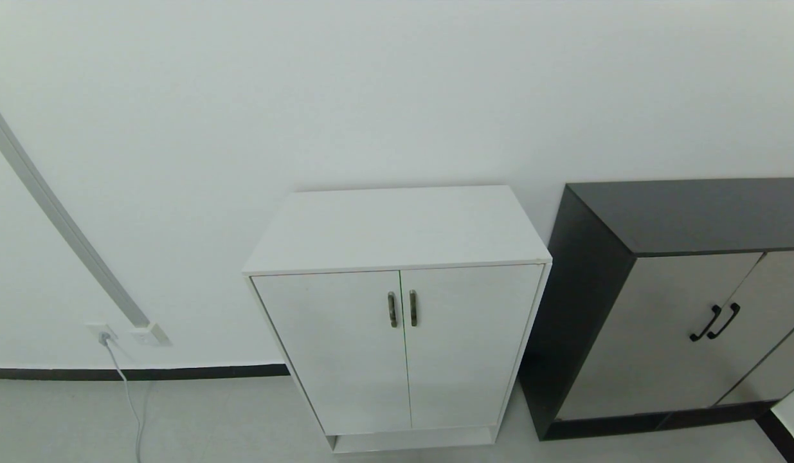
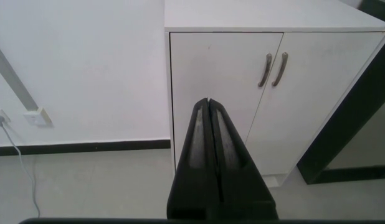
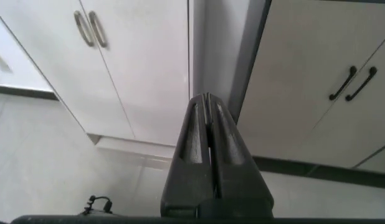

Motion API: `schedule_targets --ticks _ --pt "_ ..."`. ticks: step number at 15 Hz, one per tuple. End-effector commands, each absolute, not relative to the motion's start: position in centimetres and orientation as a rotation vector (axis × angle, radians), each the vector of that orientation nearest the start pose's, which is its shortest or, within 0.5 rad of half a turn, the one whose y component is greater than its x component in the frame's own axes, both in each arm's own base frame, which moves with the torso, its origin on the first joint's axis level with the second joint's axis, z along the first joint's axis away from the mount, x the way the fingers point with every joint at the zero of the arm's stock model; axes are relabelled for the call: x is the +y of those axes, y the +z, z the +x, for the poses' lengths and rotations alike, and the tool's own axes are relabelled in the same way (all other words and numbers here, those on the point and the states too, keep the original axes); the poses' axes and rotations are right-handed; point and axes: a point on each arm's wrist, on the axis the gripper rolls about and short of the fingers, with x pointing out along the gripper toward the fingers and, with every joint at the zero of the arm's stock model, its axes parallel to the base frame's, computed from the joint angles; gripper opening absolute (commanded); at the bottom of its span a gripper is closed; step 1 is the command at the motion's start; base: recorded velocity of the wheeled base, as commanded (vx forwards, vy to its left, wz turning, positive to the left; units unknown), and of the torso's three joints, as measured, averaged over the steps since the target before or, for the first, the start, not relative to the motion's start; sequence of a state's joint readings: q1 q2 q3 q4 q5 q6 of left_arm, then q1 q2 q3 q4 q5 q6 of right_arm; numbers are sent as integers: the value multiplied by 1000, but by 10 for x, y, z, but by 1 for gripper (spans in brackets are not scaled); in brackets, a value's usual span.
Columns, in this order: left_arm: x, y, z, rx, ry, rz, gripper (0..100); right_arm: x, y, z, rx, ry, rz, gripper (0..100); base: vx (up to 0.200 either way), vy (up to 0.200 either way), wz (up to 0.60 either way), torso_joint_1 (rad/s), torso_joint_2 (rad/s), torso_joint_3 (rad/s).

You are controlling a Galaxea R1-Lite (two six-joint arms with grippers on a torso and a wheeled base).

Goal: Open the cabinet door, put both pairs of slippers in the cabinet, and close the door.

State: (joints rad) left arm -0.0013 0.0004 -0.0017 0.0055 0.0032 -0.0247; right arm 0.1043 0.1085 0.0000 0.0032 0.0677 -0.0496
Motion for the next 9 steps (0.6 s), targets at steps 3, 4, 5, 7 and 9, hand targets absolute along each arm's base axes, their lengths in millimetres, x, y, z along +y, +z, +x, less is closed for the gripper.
schedule_targets --ticks 3,4,5,7,9 --pt "0 75 -23 6 2 -25 0 1 77 -14 120 93 -48 0 0 0 0 0 0 0" --pt "0 75 -23 6 2 -25 0 1 77 -16 87 85 -50 0 0 0 0 0 0 0" --pt "0 75 -23 6 2 -26 0 1 76 -19 58 84 -50 0 0 0 0 0 0 0" --pt "0 75 -23 6 2 -25 0 1 75 -23 4 72 -52 0 0 0 0 0 0 0" --pt "0 75 -23 6 2 -25 0 1 75 -23 2 64 -44 0 0 0 0 0 0 0"
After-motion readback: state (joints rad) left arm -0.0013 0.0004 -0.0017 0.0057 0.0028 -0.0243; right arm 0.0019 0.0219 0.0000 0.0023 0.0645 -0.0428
